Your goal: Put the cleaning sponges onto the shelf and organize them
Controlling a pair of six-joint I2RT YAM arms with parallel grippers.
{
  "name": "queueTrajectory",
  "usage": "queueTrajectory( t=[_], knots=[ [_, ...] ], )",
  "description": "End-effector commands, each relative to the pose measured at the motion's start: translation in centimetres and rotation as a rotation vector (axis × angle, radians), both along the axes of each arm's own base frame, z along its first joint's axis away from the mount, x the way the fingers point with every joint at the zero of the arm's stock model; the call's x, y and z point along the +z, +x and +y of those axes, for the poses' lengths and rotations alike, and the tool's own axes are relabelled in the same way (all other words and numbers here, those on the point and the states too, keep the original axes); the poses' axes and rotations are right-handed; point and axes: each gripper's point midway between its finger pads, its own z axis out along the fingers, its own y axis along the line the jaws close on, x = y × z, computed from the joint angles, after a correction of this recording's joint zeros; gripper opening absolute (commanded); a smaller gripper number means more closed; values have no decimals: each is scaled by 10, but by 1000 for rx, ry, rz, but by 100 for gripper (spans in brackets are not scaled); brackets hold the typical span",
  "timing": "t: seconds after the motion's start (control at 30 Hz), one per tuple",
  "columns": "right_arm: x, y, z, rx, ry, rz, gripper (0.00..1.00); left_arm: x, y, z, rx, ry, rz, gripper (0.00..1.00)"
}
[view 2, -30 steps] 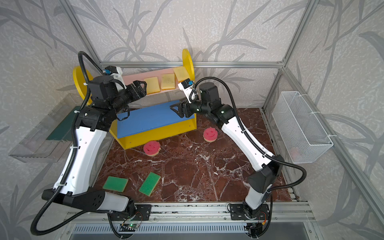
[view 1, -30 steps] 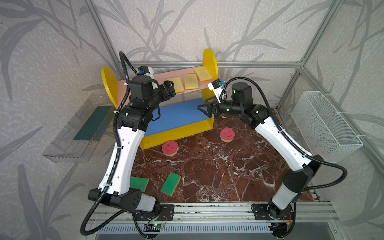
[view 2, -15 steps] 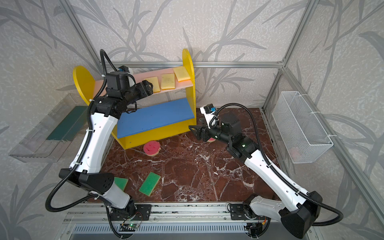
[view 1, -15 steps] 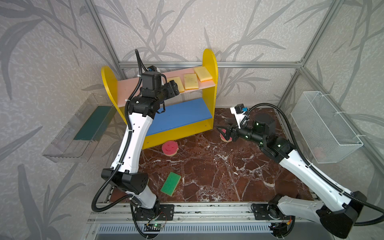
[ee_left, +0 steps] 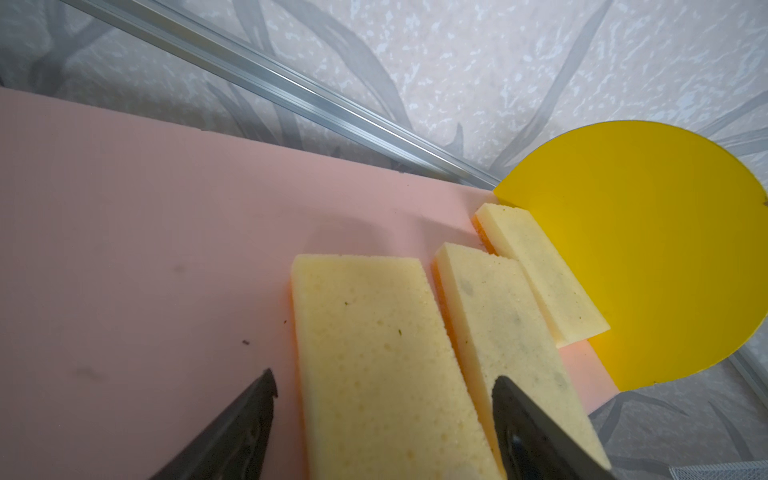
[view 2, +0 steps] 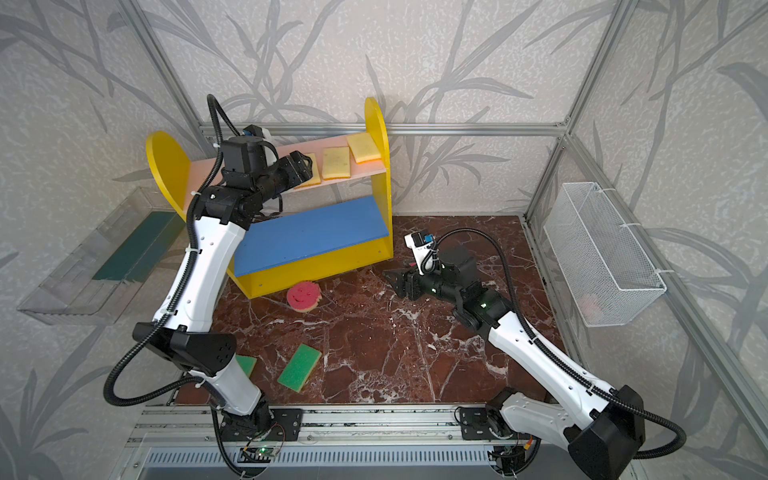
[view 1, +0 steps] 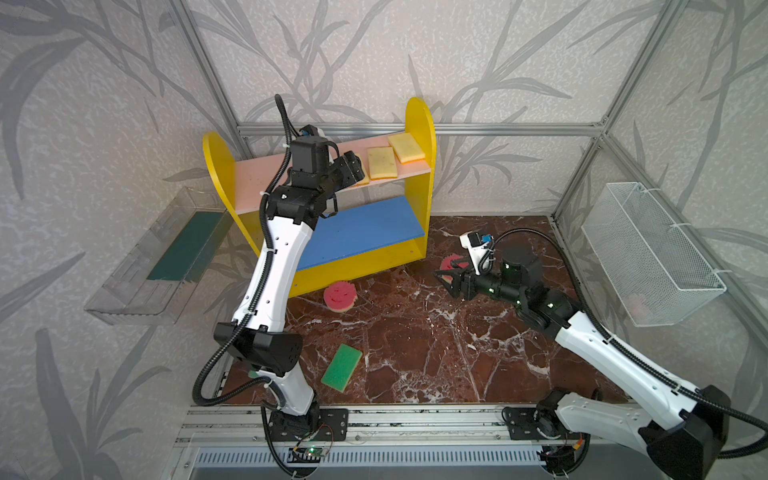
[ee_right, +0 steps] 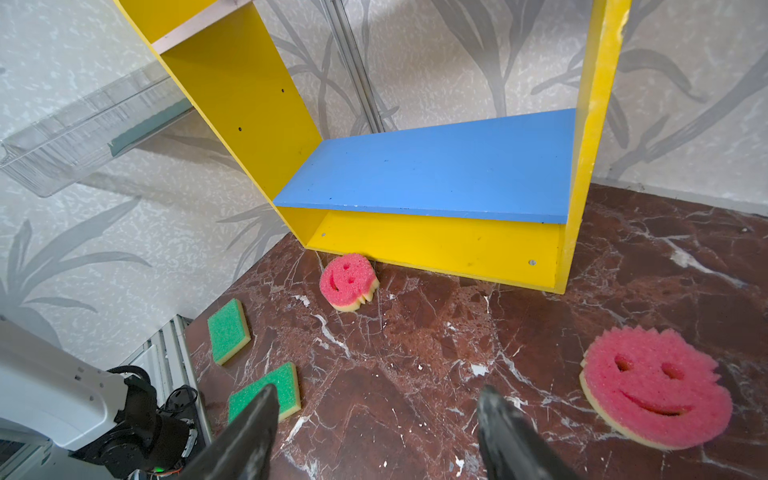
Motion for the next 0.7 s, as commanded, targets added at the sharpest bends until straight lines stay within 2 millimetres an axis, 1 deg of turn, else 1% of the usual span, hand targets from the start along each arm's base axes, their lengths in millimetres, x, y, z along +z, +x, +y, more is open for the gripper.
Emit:
queueTrajectory(
  t=[0.0,0.13,0.23,0.33,0.5,0.57,0.67],
  knots=[
    [13,-8,-2,11,40,-26,73,-23,7,-11,-8,-22,76,84],
    [8,-9,-3,9,36,-19,73,-21,9,-19,-4,-21,63,84],
    [10,-8,-3,4,37,-23,73,-22,9,-25,0,-19,61,84],
    [14,-5,-1,3,39,-27,70,-21,7,-27,8,-19,57,84],
    [18,8,10,12,29,-7,52,-17,1,-21,28,-3,52,84],
    [25,15,16,21,32,-11,44,-13,-4,-14,40,-1,49,84],
    [41,26,25,27,32,-35,29,-5,-13,-3,52,3,35,85]
  ],
)
